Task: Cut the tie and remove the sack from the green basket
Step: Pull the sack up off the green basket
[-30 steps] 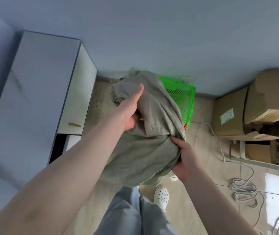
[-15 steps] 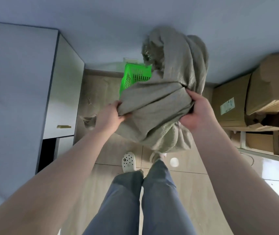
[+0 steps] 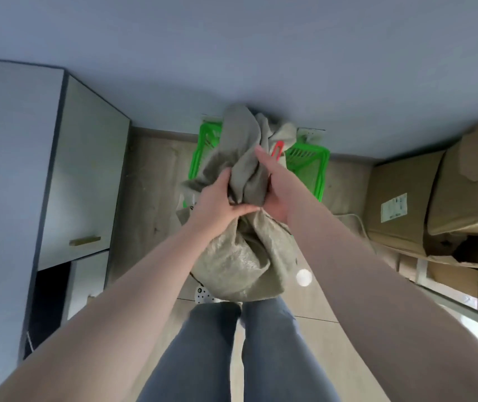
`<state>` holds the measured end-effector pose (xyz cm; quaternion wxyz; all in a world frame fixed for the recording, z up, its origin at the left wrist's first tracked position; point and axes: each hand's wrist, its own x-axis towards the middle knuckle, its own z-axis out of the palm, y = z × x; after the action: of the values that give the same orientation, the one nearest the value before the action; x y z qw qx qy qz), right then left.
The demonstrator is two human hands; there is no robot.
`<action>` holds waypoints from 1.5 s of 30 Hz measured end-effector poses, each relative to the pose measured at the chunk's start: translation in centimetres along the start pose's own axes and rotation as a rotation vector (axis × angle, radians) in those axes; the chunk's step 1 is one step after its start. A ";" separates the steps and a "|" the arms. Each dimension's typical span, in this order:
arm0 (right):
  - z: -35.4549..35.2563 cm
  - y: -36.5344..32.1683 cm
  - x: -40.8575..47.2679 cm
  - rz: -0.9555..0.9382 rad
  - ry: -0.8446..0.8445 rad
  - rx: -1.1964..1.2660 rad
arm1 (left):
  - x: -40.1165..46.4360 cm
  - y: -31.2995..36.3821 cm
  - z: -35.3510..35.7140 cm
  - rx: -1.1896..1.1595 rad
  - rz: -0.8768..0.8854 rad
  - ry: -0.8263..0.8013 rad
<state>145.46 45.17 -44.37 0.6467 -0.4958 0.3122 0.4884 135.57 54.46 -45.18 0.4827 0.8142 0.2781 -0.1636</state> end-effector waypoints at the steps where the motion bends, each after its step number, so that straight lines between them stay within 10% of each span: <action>1: -0.6 -0.6 0.5 -0.005 -0.006 -0.041 | 0.7 0.3 0.0 0.039 0.008 0.039; 7: -7.4 -1.8 2.0 -0.393 0.507 -0.818 | 3.3 0.4 -0.7 -0.046 -0.207 0.242; 19: -17.3 11.5 2.5 0.052 0.414 -0.729 | 5.4 -3.4 -3.4 -0.354 -0.591 0.411; 27: -12.5 13.4 5.1 -0.163 0.580 -0.698 | 5.9 -4.3 -3.8 -0.427 -0.592 0.415; 45: -13.5 4.5 -14.3 0.002 0.014 -0.562 | 2.1 -4.7 -10.2 0.285 -0.469 -0.034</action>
<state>137.65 27.97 -37.38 0.4813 -0.6587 0.1697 0.5529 134.31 65.82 -44.67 0.3167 0.7843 0.4251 -0.3223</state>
